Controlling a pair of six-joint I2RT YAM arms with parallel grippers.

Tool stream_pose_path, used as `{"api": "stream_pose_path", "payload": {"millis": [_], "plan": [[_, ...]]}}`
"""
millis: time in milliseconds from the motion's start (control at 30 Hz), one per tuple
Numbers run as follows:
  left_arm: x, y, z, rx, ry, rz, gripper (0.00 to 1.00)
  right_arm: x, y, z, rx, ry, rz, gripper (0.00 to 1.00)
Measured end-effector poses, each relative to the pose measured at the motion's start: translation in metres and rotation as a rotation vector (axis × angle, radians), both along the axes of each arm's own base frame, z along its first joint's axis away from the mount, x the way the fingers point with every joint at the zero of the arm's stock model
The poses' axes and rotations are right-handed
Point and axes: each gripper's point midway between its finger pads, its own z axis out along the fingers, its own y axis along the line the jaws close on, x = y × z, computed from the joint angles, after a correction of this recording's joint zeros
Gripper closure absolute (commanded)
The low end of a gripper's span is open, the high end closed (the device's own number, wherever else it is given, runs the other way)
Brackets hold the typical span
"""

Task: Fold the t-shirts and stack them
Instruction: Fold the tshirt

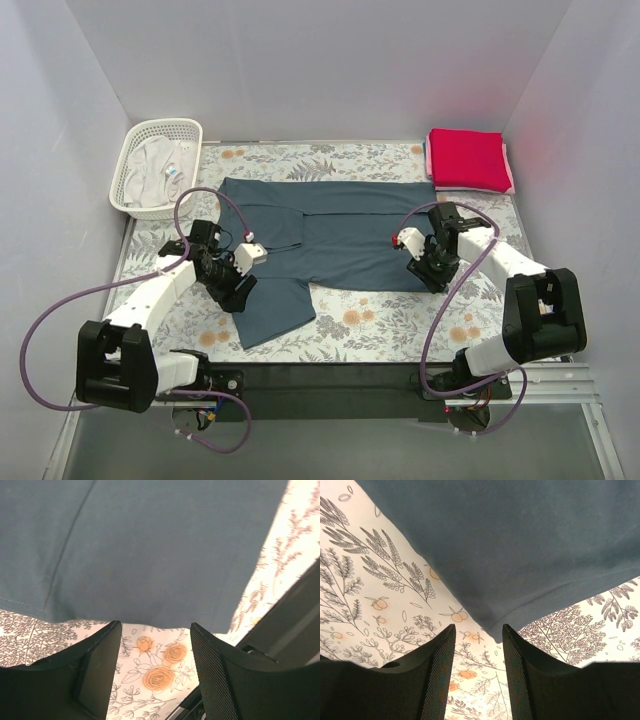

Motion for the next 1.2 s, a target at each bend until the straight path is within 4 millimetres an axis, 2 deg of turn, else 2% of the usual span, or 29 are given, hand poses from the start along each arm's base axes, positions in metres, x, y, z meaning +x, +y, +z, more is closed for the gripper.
{"api": "stream_pose_path", "payload": {"millis": [333,533,633,667,800,1033,1200], "plan": [[0.013,0.008,-0.012,0.052,0.0,0.028,0.45,-0.011,-0.02,-0.023,-0.113,-0.002,0.058,0.52],[0.017,0.011,-0.013,0.065,-0.01,0.044,0.46,-0.005,-0.025,-0.024,-0.146,-0.033,0.067,0.58],[0.021,0.016,-0.014,0.066,-0.014,0.068,0.5,-0.003,-0.027,-0.026,-0.155,-0.044,0.071,0.69],[0.023,0.019,-0.015,0.067,-0.012,0.079,0.53,-0.003,-0.028,-0.026,-0.159,-0.045,0.072,0.78],[0.03,0.023,-0.017,0.067,-0.023,0.096,0.56,0.0,-0.03,-0.026,-0.169,-0.056,0.078,0.99],[0.039,0.017,-0.008,0.037,-0.078,0.049,0.58,0.0,-0.03,-0.026,-0.175,-0.057,0.072,0.99],[0.036,0.017,-0.018,0.052,-0.094,0.016,0.59,0.002,-0.03,-0.026,-0.176,-0.053,0.071,0.99]]}}
